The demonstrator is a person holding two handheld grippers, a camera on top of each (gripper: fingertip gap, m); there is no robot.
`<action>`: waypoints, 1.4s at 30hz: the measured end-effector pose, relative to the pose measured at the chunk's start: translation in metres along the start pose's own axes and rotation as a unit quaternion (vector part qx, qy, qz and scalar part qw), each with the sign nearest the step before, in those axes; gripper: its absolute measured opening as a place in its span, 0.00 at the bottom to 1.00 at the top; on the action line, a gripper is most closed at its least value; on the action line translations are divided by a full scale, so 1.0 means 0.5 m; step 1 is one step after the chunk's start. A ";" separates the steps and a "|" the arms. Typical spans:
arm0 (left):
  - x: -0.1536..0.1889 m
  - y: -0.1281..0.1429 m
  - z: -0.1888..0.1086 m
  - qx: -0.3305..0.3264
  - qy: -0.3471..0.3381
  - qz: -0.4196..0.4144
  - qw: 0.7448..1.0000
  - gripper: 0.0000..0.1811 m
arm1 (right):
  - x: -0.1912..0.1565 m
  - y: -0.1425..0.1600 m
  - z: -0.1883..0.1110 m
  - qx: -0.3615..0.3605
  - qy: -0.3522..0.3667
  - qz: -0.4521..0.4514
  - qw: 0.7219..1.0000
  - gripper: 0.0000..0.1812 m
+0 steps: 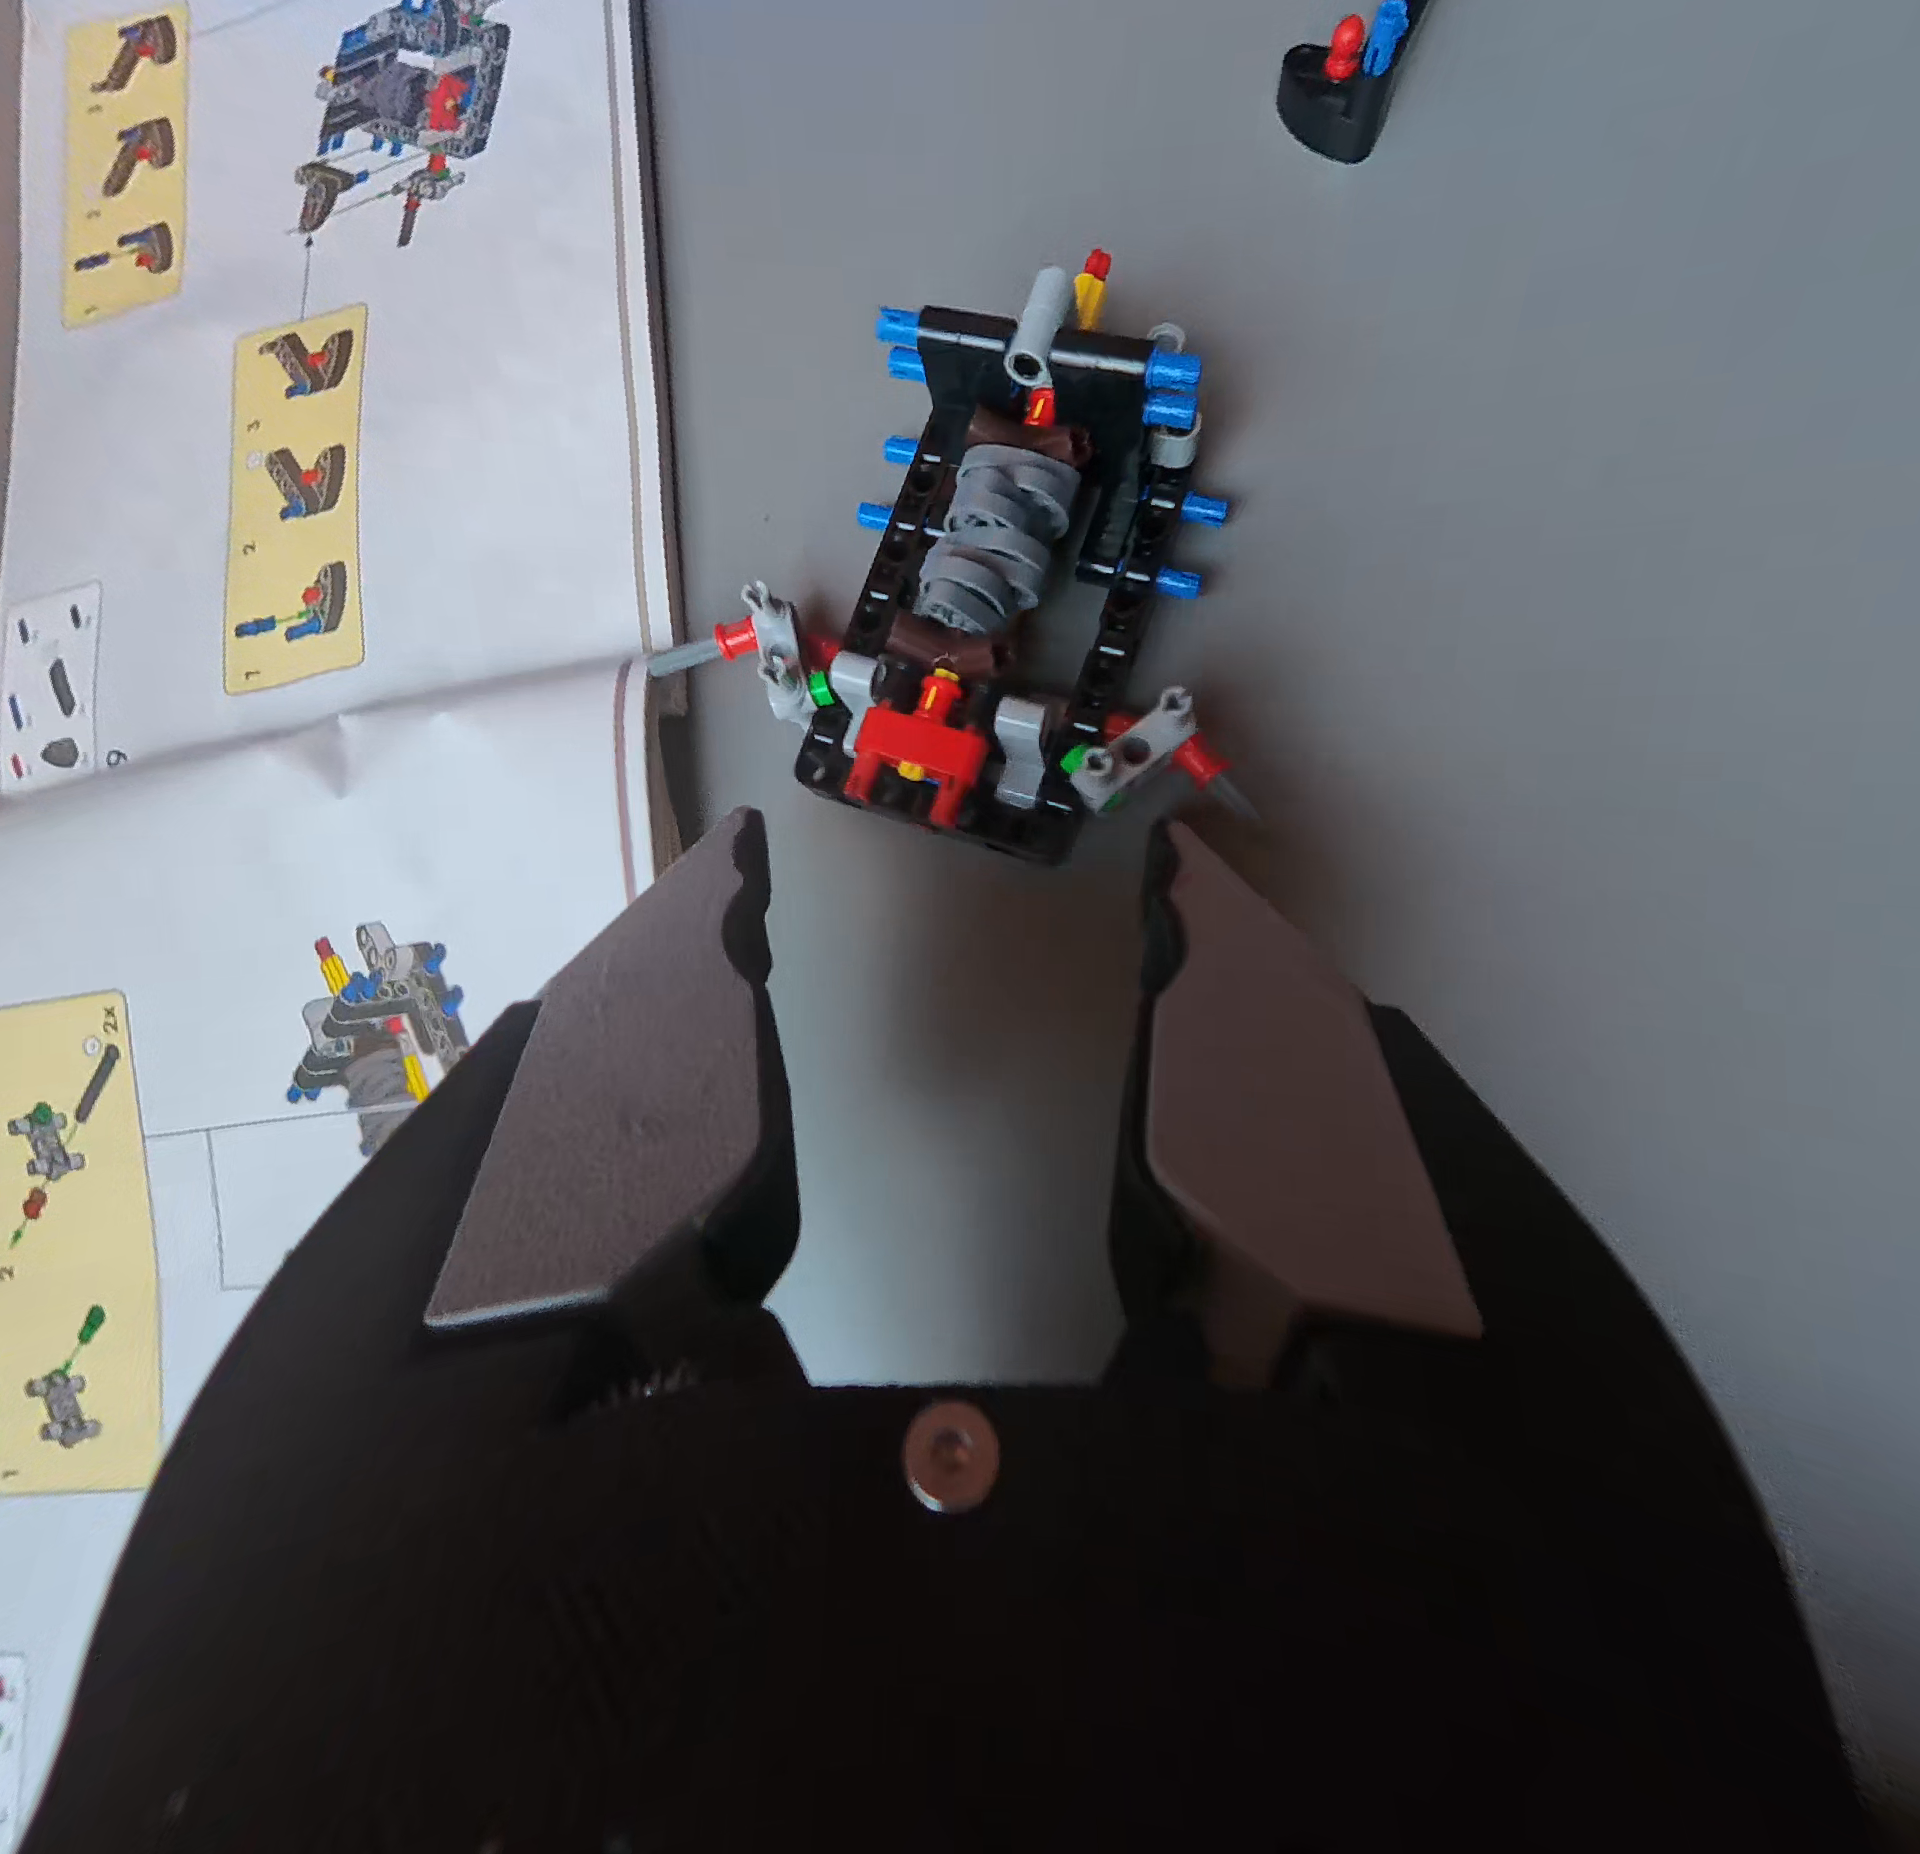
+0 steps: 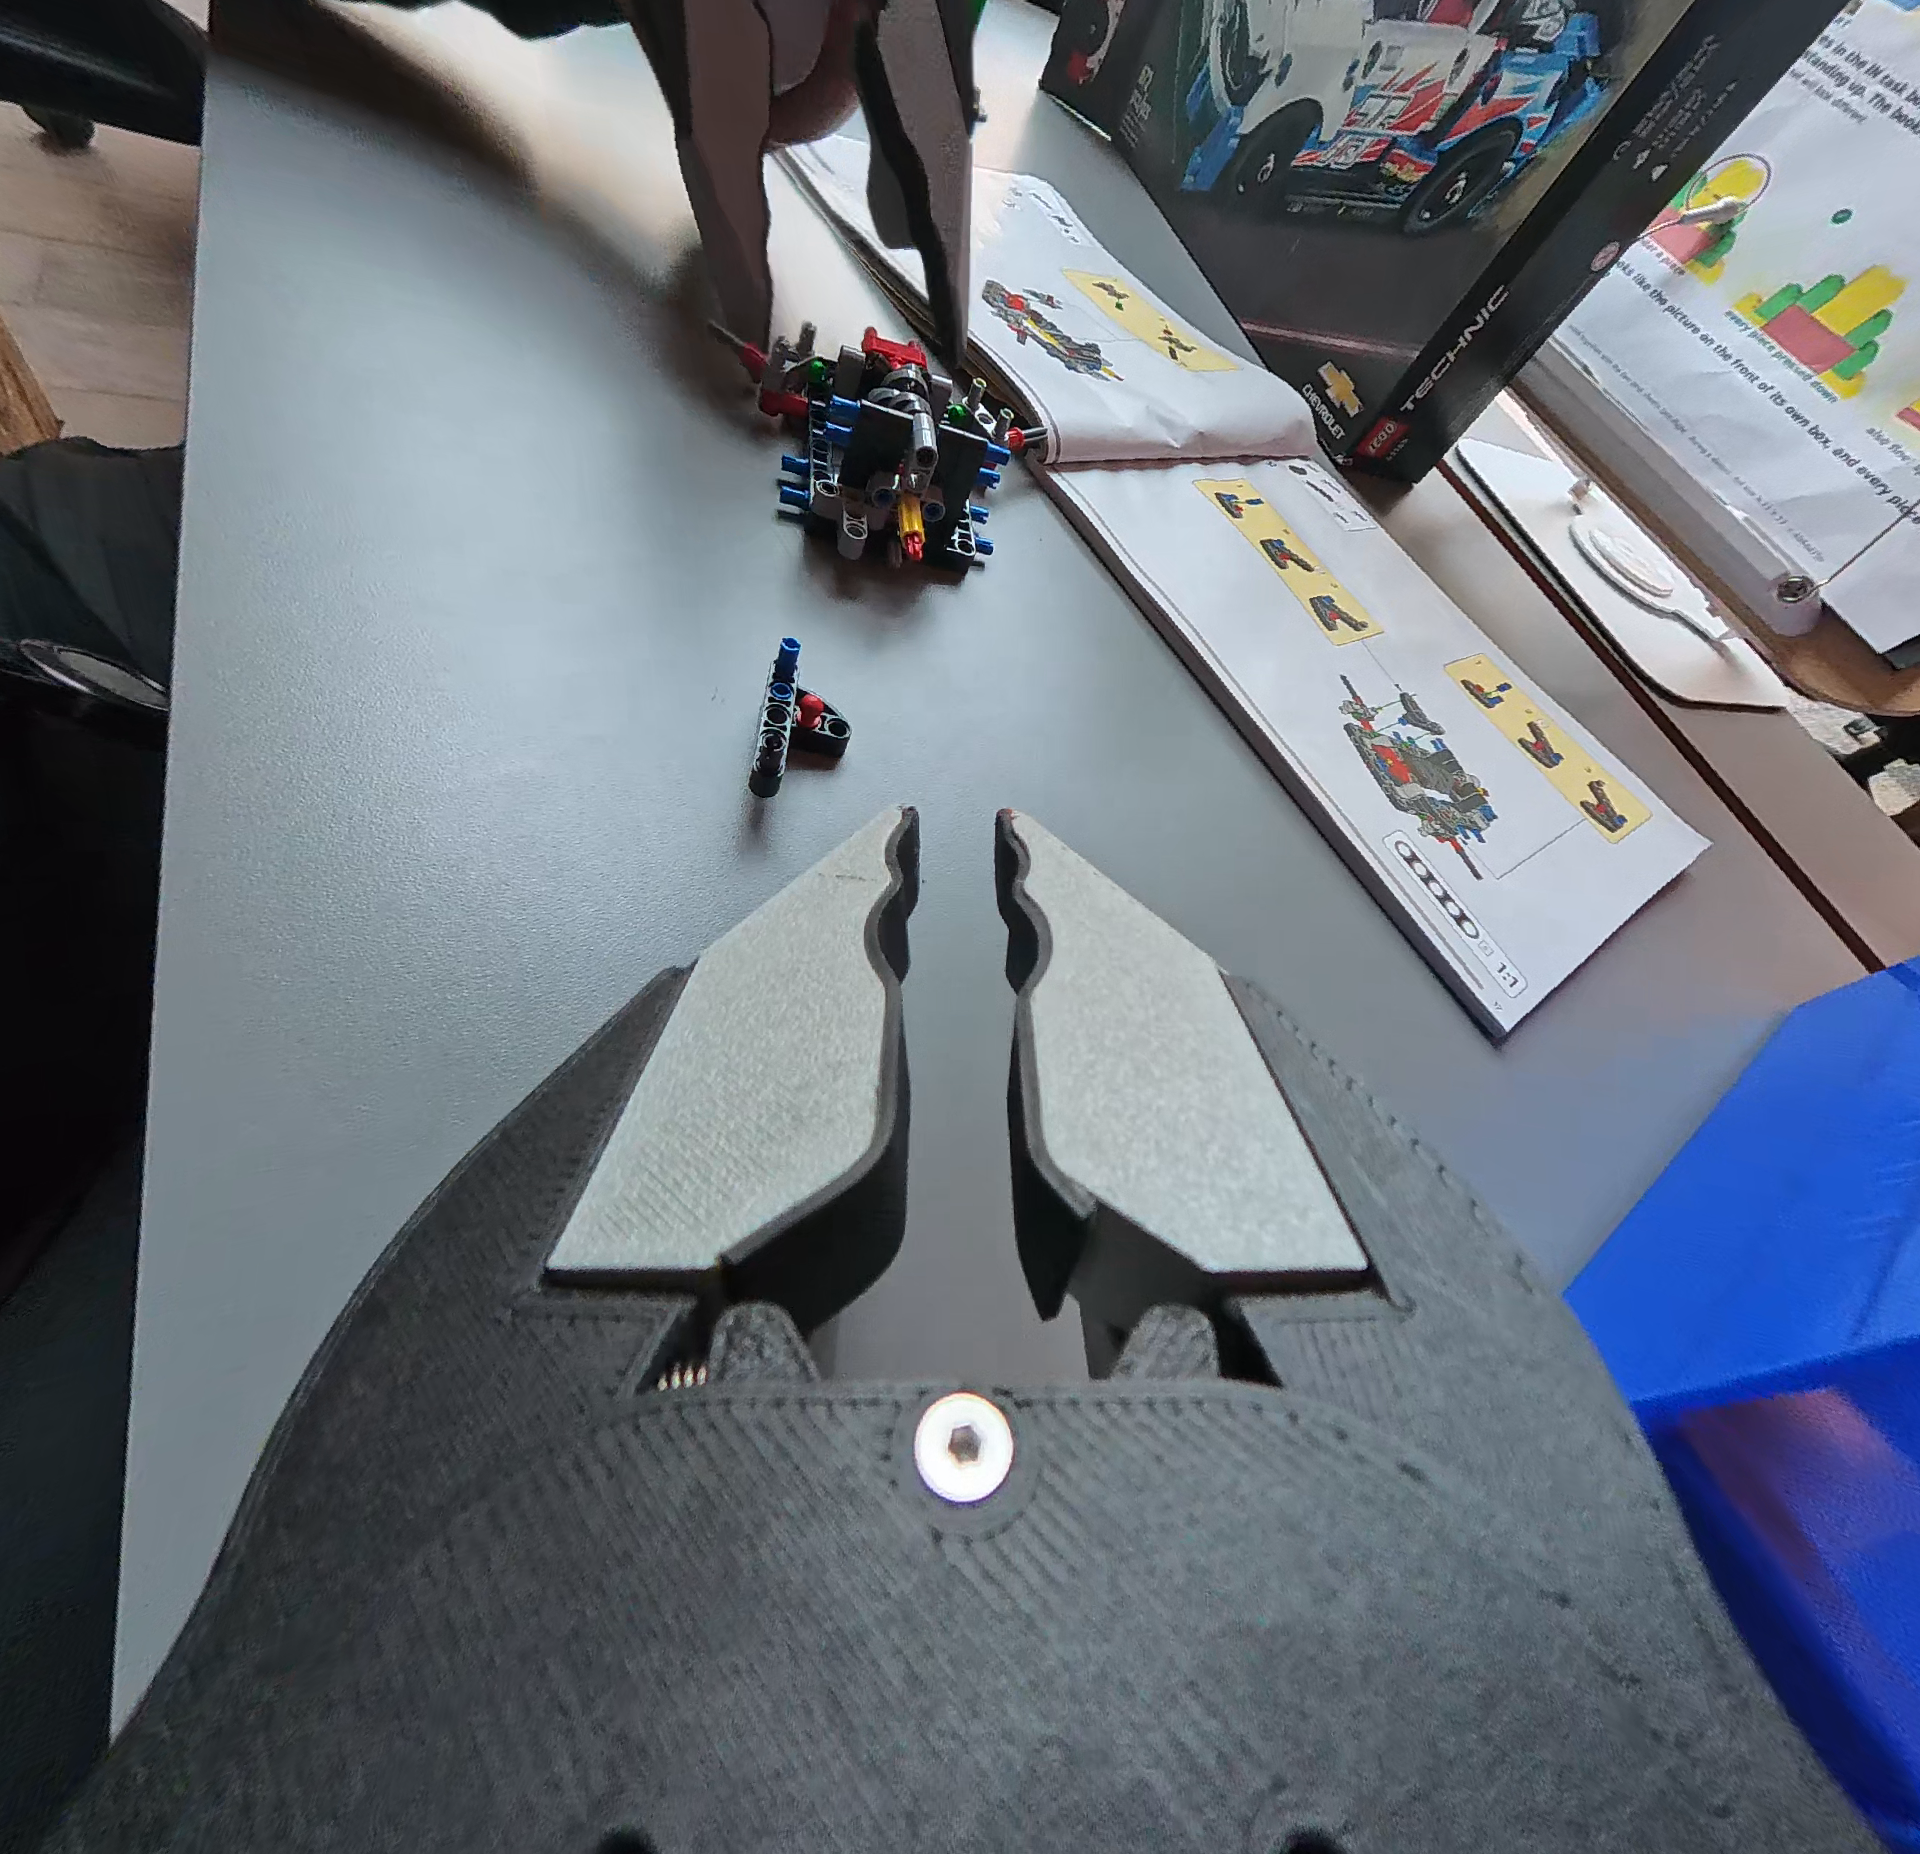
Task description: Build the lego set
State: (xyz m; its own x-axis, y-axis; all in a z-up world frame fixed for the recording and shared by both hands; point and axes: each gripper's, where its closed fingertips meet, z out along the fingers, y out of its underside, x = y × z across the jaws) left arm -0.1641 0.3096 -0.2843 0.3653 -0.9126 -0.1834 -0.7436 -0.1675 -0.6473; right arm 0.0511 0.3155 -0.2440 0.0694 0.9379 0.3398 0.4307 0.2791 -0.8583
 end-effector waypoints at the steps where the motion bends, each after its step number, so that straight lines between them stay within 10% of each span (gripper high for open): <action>1: -0.008 -0.002 0.003 -0.003 -0.001 -0.003 1.000 0.39 | 0.000 0.000 0.000 0.000 0.000 0.000 1.000 0.06; 33: 0.024 -0.040 0.041 -0.002 0.017 -0.088 0.996 0.43 | -0.012 -0.016 0.008 0.018 -0.025 -0.005 1.000 0.04; 42: 0.017 -0.043 0.026 0.012 -0.002 -0.056 0.998 0.39 | 0.001 -0.071 0.085 -0.011 -0.113 0.108 0.988 0.25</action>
State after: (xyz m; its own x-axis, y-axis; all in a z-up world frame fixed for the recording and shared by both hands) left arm -0.1378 0.3103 -0.2814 0.4467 -0.8877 -0.1116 -0.6842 -0.2586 -0.6820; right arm -0.0022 0.3149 -0.2298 -0.0399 0.9978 0.0525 0.4477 0.0648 -0.8918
